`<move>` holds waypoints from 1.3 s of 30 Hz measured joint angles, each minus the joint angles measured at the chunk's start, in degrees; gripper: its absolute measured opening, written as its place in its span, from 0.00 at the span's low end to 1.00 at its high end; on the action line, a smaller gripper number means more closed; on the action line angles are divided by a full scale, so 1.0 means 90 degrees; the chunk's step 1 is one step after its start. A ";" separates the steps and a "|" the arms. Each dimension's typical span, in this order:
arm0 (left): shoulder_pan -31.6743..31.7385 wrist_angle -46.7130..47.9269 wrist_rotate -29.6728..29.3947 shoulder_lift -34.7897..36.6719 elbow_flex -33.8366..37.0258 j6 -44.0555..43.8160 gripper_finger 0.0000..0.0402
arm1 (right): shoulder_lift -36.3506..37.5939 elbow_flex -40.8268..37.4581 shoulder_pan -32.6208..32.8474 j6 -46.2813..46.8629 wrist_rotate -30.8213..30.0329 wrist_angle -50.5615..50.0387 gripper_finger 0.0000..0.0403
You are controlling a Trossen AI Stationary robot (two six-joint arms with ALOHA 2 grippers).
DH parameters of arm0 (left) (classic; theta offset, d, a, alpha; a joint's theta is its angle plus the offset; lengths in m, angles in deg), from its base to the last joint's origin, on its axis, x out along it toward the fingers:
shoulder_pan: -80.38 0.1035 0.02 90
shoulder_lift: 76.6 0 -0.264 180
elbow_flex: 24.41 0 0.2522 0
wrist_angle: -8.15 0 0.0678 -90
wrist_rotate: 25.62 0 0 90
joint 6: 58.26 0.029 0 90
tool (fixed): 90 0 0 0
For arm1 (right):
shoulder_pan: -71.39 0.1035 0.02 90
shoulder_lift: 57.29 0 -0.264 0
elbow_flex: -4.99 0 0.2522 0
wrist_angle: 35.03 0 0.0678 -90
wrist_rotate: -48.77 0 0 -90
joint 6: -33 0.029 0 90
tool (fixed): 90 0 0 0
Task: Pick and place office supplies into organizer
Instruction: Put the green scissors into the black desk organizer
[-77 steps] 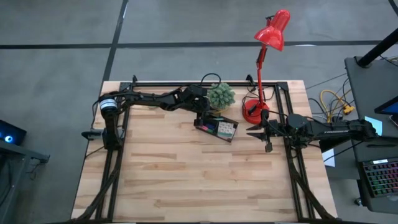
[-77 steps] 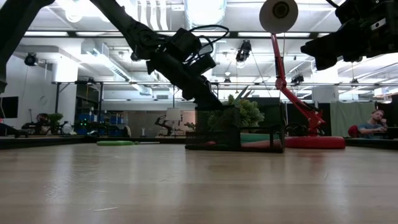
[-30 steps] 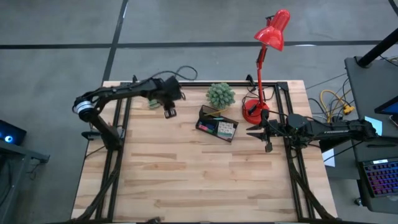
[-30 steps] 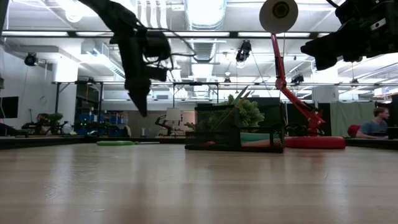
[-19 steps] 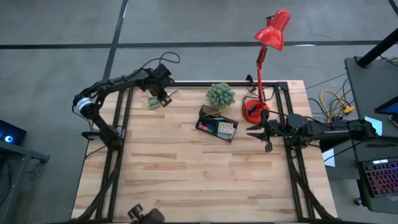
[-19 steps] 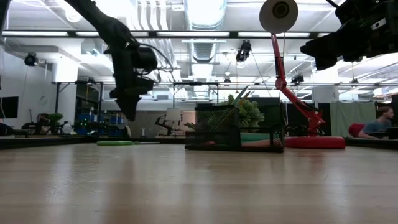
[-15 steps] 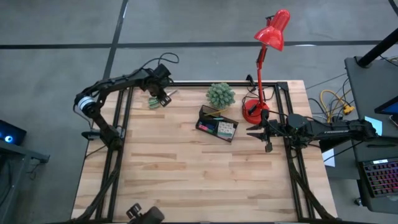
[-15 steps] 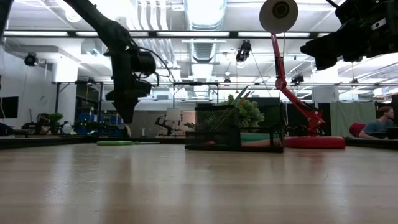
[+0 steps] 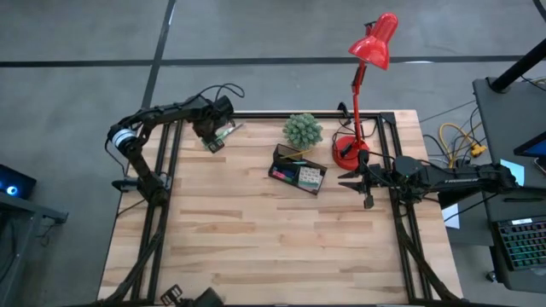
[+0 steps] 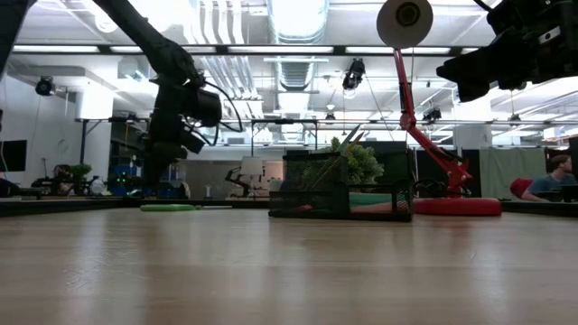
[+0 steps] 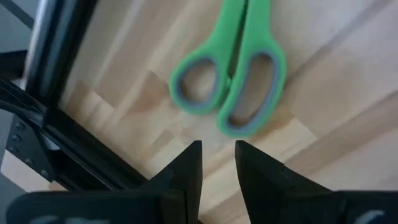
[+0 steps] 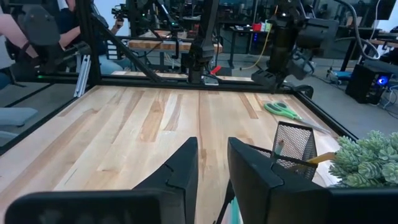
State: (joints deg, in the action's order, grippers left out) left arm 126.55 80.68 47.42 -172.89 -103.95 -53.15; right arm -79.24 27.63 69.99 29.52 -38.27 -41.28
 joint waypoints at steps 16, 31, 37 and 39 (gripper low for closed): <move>-0.0039 -0.0316 0.0368 0.0000 0.0836 0.0597 0.20 | 0.0000 0.0000 0.0000 -0.0002 0.0000 0.0000 0.18; -0.0216 -0.0888 0.0445 -0.0036 0.0900 0.1337 0.20 | -0.0001 0.0000 0.0000 0.0000 0.0000 0.0000 0.21; -0.0216 -0.1123 0.0443 -0.0036 0.0903 0.1375 0.20 | 0.0001 0.0000 -0.0001 -0.0002 0.0000 0.0000 0.21; -0.0216 -0.1186 0.0443 -0.0036 0.0904 0.1429 0.20 | 0.0000 0.0000 0.0001 0.0001 0.0000 0.0000 0.20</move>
State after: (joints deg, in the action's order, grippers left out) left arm 124.61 70.01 51.40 -173.22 -95.81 -40.29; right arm -79.24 27.63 70.00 29.53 -38.27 -41.28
